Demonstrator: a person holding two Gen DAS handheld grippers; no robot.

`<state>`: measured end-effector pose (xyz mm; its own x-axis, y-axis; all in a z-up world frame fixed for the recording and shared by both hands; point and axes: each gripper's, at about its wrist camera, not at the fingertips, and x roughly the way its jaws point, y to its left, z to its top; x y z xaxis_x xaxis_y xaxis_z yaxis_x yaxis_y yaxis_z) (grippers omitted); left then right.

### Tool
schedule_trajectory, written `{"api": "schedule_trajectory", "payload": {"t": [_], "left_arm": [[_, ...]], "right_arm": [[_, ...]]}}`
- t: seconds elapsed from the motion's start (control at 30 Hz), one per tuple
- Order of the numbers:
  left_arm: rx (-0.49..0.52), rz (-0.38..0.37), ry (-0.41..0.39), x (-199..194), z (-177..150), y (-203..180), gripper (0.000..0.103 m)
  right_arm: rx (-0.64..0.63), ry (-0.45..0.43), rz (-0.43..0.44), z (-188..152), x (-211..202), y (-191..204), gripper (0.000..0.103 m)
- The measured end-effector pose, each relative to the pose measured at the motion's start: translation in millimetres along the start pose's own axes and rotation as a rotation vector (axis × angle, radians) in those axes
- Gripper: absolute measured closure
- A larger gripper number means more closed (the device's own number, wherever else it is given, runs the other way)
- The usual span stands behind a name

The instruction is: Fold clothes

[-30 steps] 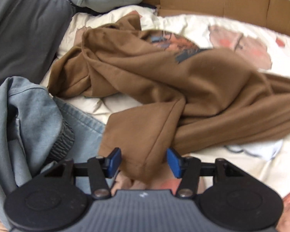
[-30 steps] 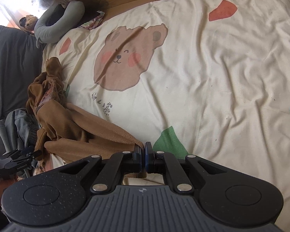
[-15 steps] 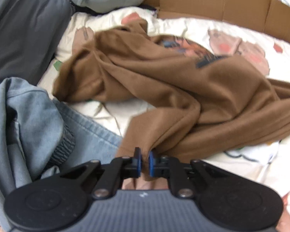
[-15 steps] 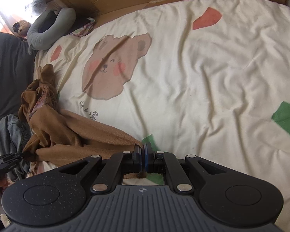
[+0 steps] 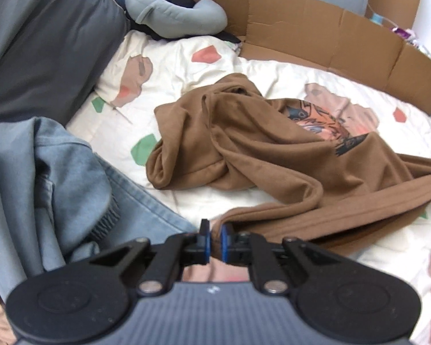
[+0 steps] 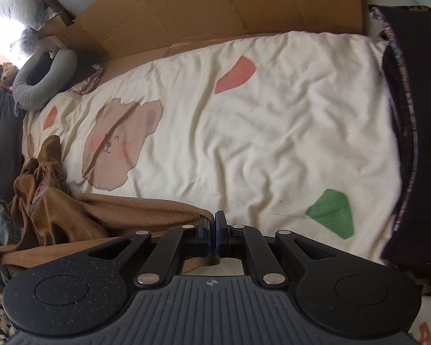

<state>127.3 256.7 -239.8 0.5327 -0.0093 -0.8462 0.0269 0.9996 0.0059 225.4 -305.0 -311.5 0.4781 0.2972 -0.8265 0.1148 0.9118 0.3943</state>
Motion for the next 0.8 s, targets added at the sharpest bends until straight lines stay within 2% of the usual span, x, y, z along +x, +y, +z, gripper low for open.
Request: {"api": "schedule_trajectory", "payload": {"t": [0.2, 0.57, 0.8], "left_arm": [[-0.079, -0.062, 0.010, -17.8, -12.1, -9.2, 0.095], [-0.147, -0.147, 0.061, -45.0, -47.3, -25.2, 0.095], [-0.190, -0.158, 0.090, -75.8, -68.3, -27.0, 0.096]], "right_arm": [[0.012, -0.031, -0.040, -6.0, -35.4, -11.7, 0.103], [0.038, -0.083, -0.112, -19.4, -102.1, -33.8, 0.103], [0.051, -0.054, -0.124, -48.0, -138.4, -33.1, 0.103]]}}
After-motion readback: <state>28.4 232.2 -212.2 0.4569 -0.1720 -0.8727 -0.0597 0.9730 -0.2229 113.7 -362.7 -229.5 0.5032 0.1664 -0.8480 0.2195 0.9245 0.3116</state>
